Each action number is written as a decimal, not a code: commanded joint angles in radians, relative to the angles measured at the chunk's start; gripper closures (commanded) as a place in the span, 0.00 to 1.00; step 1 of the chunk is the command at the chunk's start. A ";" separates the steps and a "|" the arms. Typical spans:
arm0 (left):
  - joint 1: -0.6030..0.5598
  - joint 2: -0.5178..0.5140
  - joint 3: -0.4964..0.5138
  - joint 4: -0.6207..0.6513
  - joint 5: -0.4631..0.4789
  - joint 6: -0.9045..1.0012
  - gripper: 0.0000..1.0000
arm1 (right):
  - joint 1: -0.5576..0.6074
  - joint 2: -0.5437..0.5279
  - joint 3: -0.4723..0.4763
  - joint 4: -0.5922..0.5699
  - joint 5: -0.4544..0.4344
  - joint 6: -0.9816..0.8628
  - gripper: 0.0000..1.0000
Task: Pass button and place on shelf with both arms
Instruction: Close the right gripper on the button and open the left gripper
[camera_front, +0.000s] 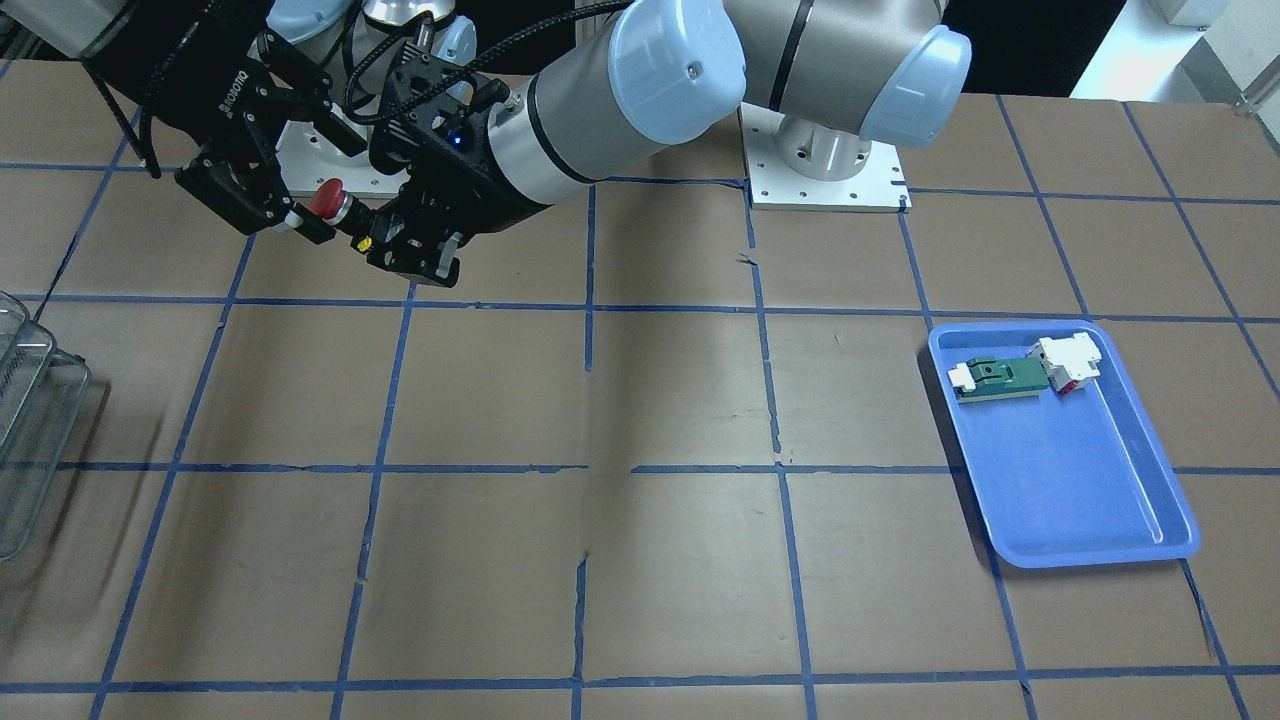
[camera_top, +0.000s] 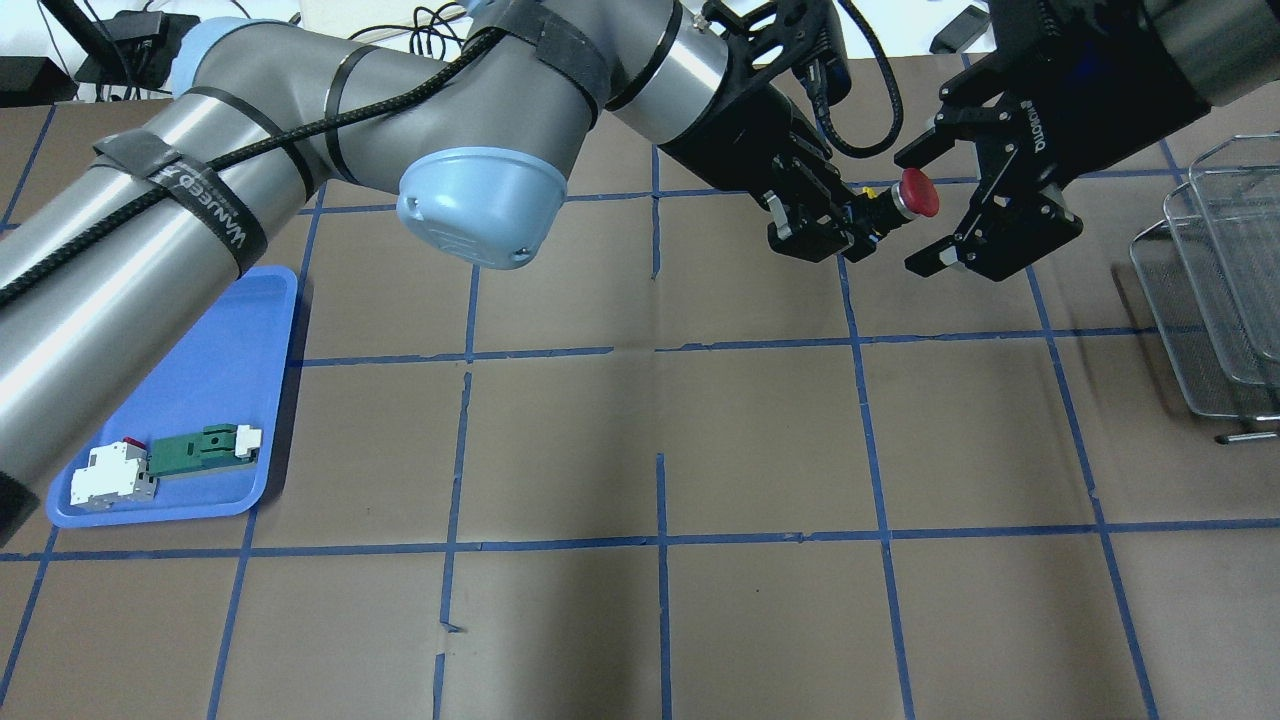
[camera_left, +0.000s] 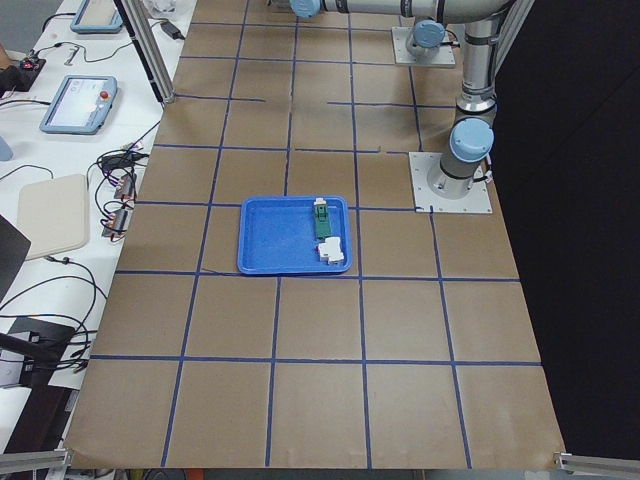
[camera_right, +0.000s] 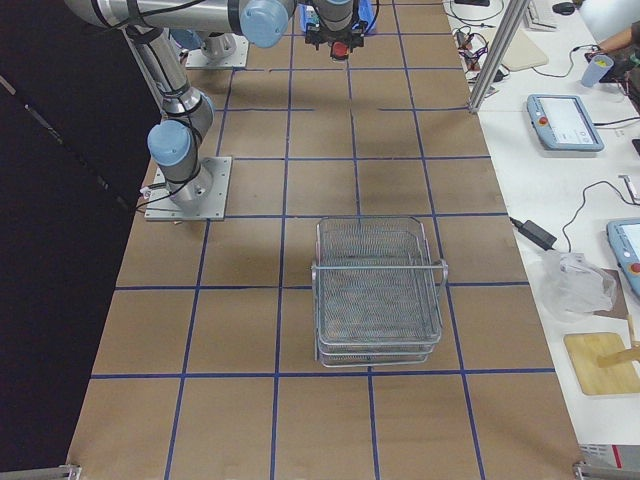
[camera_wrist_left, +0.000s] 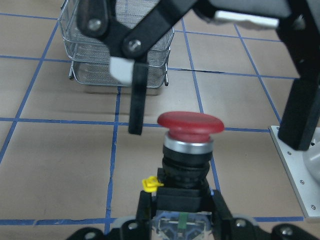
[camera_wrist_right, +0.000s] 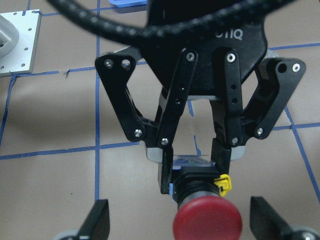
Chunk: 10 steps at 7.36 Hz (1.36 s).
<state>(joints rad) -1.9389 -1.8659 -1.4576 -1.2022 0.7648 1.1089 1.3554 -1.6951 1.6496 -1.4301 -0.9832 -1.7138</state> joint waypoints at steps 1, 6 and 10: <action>-0.011 0.007 -0.001 0.000 0.002 -0.003 1.00 | -0.001 0.000 0.006 -0.007 -0.006 0.002 0.63; -0.021 0.017 -0.007 0.016 0.002 -0.026 0.93 | 0.001 -0.002 -0.004 -0.012 -0.005 -0.004 1.00; -0.017 0.043 0.011 0.026 0.056 -0.136 0.00 | 0.001 -0.003 -0.008 -0.009 -0.012 -0.001 1.00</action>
<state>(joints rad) -1.9594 -1.8339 -1.4583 -1.1768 0.7889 1.0315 1.3564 -1.6968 1.6440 -1.4403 -0.9869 -1.7163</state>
